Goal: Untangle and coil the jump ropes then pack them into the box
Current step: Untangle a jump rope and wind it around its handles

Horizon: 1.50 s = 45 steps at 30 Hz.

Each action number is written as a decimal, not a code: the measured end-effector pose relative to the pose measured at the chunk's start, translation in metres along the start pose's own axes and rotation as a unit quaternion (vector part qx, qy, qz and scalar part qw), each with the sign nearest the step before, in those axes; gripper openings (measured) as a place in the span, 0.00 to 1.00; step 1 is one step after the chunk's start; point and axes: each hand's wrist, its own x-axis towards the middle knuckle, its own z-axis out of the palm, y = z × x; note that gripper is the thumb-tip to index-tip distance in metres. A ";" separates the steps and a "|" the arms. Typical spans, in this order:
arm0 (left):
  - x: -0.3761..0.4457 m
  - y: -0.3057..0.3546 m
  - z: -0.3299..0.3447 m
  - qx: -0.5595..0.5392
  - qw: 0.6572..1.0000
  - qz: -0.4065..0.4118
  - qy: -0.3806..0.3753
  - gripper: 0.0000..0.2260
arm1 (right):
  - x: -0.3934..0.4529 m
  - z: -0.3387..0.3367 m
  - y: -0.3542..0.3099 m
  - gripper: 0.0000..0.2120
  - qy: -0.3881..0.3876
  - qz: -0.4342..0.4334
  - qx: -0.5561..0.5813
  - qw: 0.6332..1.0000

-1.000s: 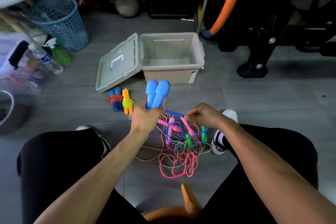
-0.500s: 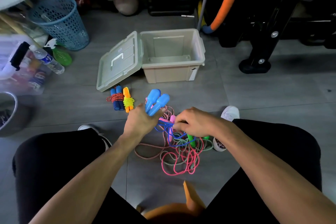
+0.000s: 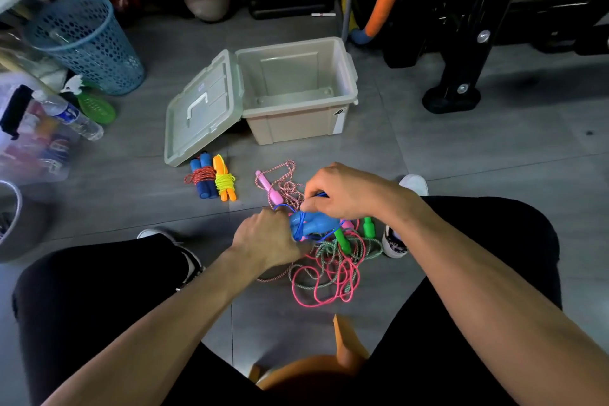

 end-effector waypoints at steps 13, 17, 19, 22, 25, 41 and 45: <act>-0.009 -0.003 0.029 0.092 0.966 0.216 0.110 0.21 | 0.022 -0.030 0.024 0.06 -0.083 0.039 0.045 0.995; -0.005 -0.026 0.010 -0.008 0.927 0.251 0.279 0.14 | 0.031 -0.028 0.043 0.08 -0.024 0.051 0.104 0.993; -0.001 -0.033 0.000 -0.061 0.923 0.216 0.313 0.10 | 0.032 -0.022 0.052 0.10 0.004 0.056 0.144 0.988; 0.000 -0.035 -0.004 -0.122 0.921 0.176 0.327 0.12 | 0.028 -0.012 0.066 0.09 0.021 0.078 0.189 0.979; -0.004 -0.029 -0.006 -0.239 0.916 0.104 0.305 0.07 | 0.020 -0.001 0.072 0.11 0.021 0.089 0.208 0.974; 0.014 -0.033 -0.013 -0.105 0.966 -0.213 0.102 0.11 | 0.010 0.045 0.002 0.15 -0.060 0.032 -0.036 0.997; 0.016 -0.028 0.005 0.110 0.985 -0.121 0.052 0.11 | 0.008 0.036 -0.027 0.07 -0.083 -0.024 -0.134 0.987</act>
